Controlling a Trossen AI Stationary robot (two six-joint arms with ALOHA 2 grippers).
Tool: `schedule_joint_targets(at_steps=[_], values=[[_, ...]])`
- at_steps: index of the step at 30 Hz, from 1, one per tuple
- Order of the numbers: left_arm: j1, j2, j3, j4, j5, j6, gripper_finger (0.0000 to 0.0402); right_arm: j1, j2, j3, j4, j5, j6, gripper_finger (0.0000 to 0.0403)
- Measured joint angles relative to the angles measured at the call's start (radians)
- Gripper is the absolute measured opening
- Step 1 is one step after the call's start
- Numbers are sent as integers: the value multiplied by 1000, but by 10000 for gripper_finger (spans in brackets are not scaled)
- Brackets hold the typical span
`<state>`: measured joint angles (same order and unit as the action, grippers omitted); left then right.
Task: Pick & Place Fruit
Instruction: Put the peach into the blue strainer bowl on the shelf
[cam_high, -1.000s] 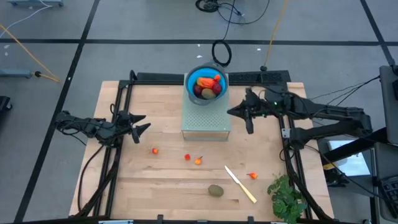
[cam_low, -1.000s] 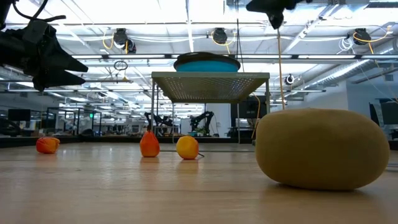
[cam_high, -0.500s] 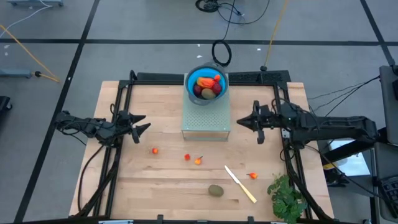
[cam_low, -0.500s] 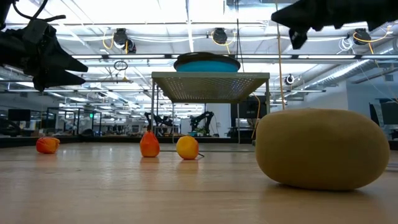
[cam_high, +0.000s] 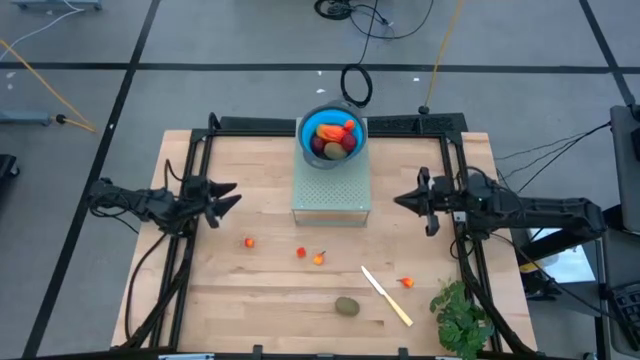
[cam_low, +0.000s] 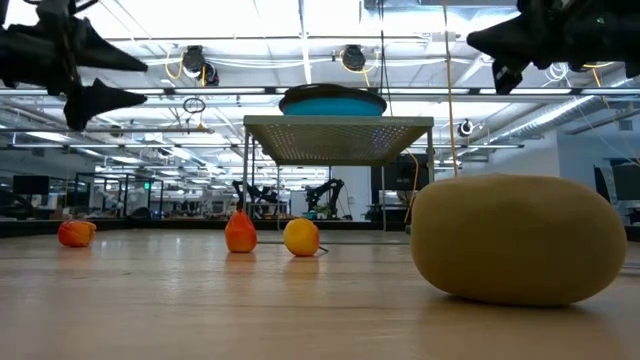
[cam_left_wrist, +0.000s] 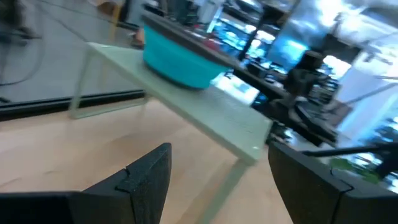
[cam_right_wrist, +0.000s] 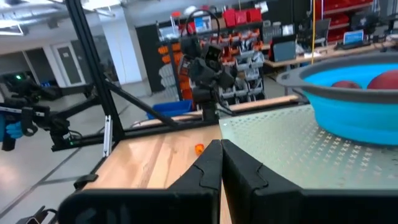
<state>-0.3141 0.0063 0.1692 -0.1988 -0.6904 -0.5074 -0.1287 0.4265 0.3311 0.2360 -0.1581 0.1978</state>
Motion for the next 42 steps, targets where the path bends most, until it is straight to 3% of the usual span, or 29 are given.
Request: schedule_joint_targets(at_steps=[12, 21, 32, 42], values=[[0, 29, 0, 131, 110, 54, 269, 0, -175, -79, -1, 4, 0, 0], [0, 280, 124, 150, 150, 74, 269, 0, -251, -107, -1, 5, -2, 0], [0, 694, 535, -312, 204, -72, 269, 0, -294, -118, -1, 5, -19, 0], [0, 931, 770, -569, 324, -184, 269, 0, -299, -118, -1, 4, -29, 0]])
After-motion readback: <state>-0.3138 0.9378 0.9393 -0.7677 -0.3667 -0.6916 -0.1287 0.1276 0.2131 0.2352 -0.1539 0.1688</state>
